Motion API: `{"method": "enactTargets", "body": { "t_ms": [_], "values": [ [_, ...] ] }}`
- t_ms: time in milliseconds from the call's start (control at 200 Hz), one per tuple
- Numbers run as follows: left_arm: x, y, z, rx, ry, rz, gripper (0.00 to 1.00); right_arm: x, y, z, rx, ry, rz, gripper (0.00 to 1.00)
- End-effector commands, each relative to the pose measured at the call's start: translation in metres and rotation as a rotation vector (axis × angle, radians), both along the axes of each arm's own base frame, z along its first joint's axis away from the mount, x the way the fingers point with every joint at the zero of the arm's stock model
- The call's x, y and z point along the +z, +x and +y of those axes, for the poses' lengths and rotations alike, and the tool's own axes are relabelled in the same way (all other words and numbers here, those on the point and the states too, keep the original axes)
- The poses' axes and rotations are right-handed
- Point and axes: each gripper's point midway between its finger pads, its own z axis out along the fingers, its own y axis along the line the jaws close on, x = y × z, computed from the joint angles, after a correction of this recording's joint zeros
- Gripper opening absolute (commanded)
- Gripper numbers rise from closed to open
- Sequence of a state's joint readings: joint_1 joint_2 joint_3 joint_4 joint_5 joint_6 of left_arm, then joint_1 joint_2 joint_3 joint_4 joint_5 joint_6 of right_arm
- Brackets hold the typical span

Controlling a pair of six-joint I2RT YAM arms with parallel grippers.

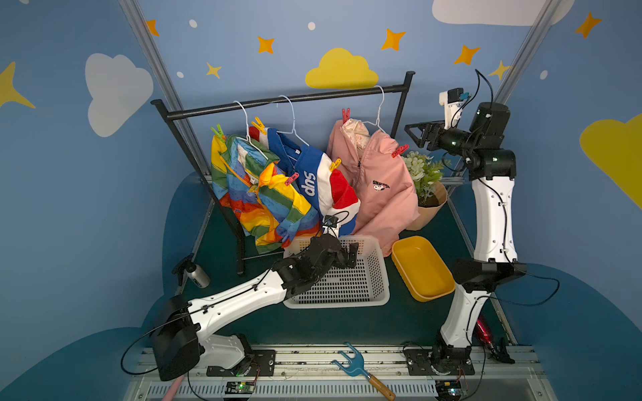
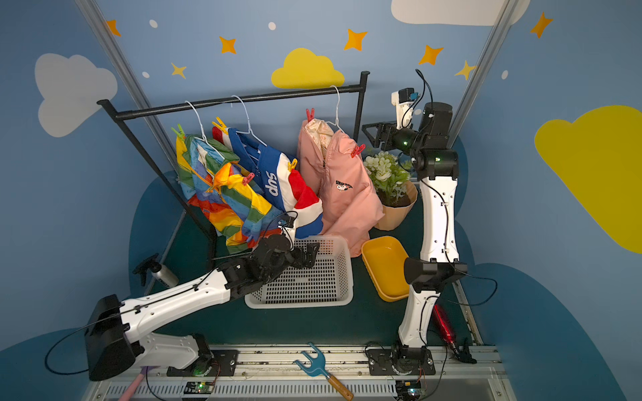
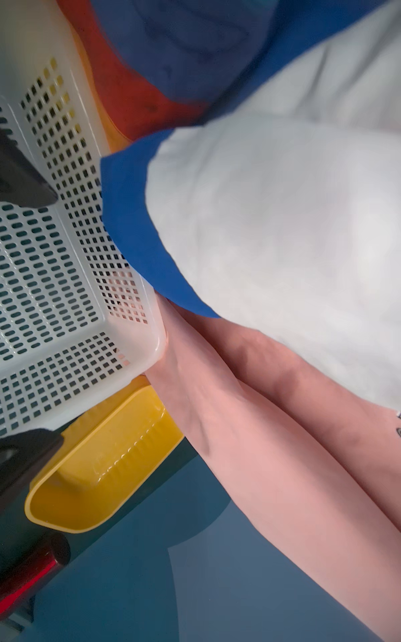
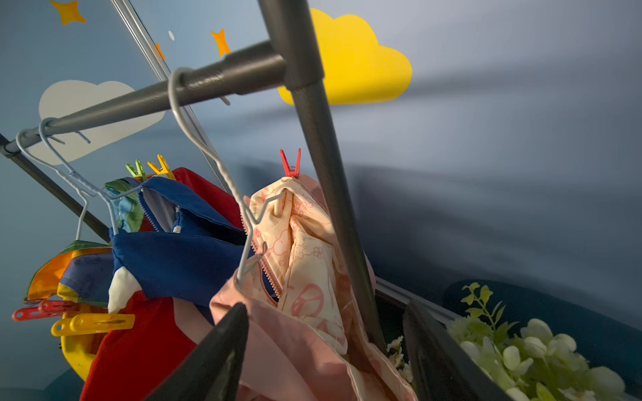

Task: Remove the clothespins securing jackets to the hanger
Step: Adjust the clothesline at the center of the board.

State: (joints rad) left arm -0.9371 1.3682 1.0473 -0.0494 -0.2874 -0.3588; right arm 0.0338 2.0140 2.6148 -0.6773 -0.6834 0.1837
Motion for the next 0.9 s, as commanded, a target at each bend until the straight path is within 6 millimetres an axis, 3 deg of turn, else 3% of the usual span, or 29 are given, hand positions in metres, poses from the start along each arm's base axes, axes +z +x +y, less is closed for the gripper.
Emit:
{"method": "enactTargets", "body": {
  "t_ms": [0,145,310,405,571,896],
  "values": [
    [0.035,0.011,-0.033,-0.076,-0.074,-0.073,1.0,0.002,0.001,-0.016,-0.006,0.055,0.017,0.74],
    [0.07,0.032,-0.077,-0.146,-0.105,-0.141,1.0,-0.003,-0.007,-0.027,-0.012,0.049,0.046,0.73],
    [0.08,0.06,-0.115,-0.172,-0.105,-0.187,1.0,-0.002,-0.011,-0.024,0.038,0.069,0.054,0.72],
    [0.09,0.078,-0.123,-0.136,-0.12,-0.207,1.0,-0.002,-0.007,-0.019,0.079,0.106,0.058,0.72],
    [0.112,0.093,-0.134,-0.102,-0.137,-0.241,1.0,0.006,-0.002,-0.017,0.104,0.156,0.03,0.73],
    [0.101,0.099,-0.157,-0.125,-0.056,-0.244,0.96,0.027,-0.021,0.001,0.104,0.103,0.002,0.73]
  ]
}}
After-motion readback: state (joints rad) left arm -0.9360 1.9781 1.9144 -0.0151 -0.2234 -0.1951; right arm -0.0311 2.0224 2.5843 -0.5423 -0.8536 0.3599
